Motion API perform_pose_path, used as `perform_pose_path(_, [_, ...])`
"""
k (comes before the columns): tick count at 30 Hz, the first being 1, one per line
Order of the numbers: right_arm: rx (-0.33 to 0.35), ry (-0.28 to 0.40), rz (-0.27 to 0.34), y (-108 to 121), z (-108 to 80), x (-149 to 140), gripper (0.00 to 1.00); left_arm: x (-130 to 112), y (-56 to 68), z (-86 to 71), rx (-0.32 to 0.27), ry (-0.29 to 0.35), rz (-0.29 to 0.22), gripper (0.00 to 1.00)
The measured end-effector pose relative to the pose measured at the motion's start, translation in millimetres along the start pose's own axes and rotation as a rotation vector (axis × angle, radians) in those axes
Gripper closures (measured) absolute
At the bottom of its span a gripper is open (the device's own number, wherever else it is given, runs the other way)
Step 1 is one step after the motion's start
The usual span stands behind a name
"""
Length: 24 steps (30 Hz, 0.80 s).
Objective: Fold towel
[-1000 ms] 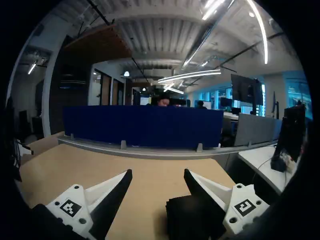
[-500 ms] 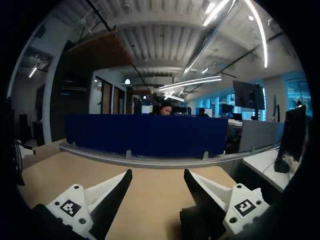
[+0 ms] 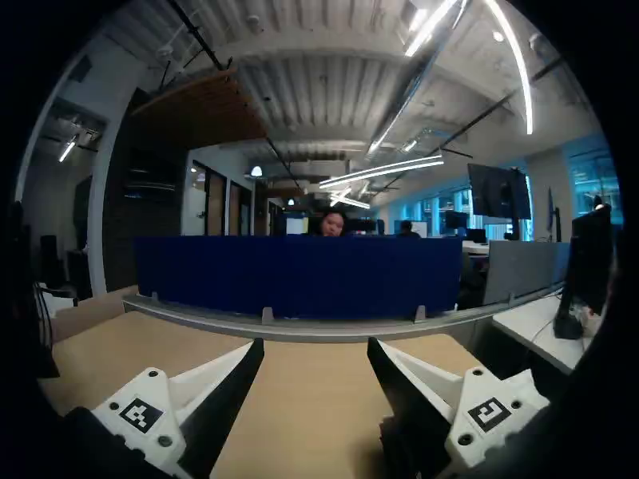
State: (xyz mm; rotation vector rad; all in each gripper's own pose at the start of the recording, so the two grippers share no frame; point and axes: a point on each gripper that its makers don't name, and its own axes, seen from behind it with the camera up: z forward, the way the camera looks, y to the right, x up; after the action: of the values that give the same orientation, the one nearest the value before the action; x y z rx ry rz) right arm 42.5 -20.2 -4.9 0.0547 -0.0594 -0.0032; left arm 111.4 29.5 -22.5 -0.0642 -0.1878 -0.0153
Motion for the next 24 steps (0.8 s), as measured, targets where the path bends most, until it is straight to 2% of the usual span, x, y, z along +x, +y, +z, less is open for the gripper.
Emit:
perform_pose_path(6, [0.016,0.006,0.000,-15.8,0.4,-2.5,0.00,-2.1,-4.2,-0.6,0.017,0.046,0.017,0.05])
perform_pose_path(15, [0.025,-0.001,-0.016,-26.5,1.7,-5.1,0.00,-22.7,-20.8,-0.5,0.080,0.090,0.099,0.05])
perform_pose_path(19, [0.033,0.000,-0.017,-30.8,3.4,-6.5,0.00,-29.5,-22.1,2.5,0.094,0.111,0.146,0.05])
perform_pose_path(24, [0.039,-0.001,-0.016,-34.9,7.7,-12.2,0.00,-41.1,-17.3,7.5,0.093,0.133,0.202,0.05])
